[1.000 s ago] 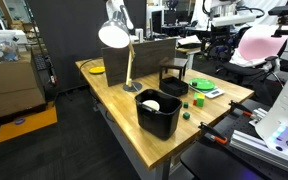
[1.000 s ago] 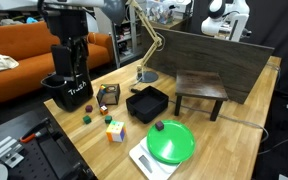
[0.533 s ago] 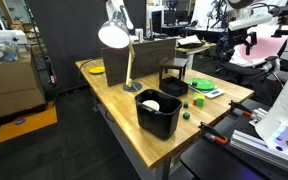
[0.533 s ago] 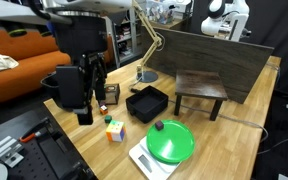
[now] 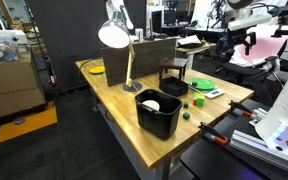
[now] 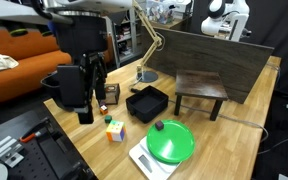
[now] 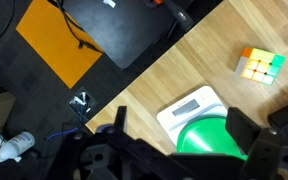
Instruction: Switch on the digital scale
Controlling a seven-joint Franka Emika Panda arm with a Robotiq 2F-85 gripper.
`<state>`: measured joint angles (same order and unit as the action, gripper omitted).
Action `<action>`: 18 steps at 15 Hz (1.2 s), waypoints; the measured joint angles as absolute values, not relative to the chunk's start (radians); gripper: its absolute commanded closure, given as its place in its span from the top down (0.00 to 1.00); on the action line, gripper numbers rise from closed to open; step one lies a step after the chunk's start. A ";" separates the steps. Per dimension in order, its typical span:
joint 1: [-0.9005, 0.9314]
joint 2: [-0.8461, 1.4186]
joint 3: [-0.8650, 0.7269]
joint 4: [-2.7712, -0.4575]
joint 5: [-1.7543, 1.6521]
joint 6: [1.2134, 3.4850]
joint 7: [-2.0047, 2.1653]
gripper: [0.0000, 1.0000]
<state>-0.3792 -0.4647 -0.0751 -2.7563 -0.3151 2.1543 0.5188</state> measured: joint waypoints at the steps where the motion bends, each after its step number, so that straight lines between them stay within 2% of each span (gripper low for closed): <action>1: -0.379 -0.464 -0.078 -2.754 -0.316 2.161 0.519 1.00; 7: -0.384 -0.391 -0.104 -2.726 -0.430 2.261 0.464 1.00; 8: -0.384 -0.375 -0.108 -2.725 -0.452 2.275 0.445 0.83; 9: -0.384 -0.360 -0.111 -2.724 -0.469 2.285 0.426 0.74; 18: -0.340 -0.263 -0.092 -2.675 -0.522 2.310 0.486 0.09</action>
<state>-0.3404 -0.2626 -0.0920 -2.6745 -0.5215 2.3101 0.4857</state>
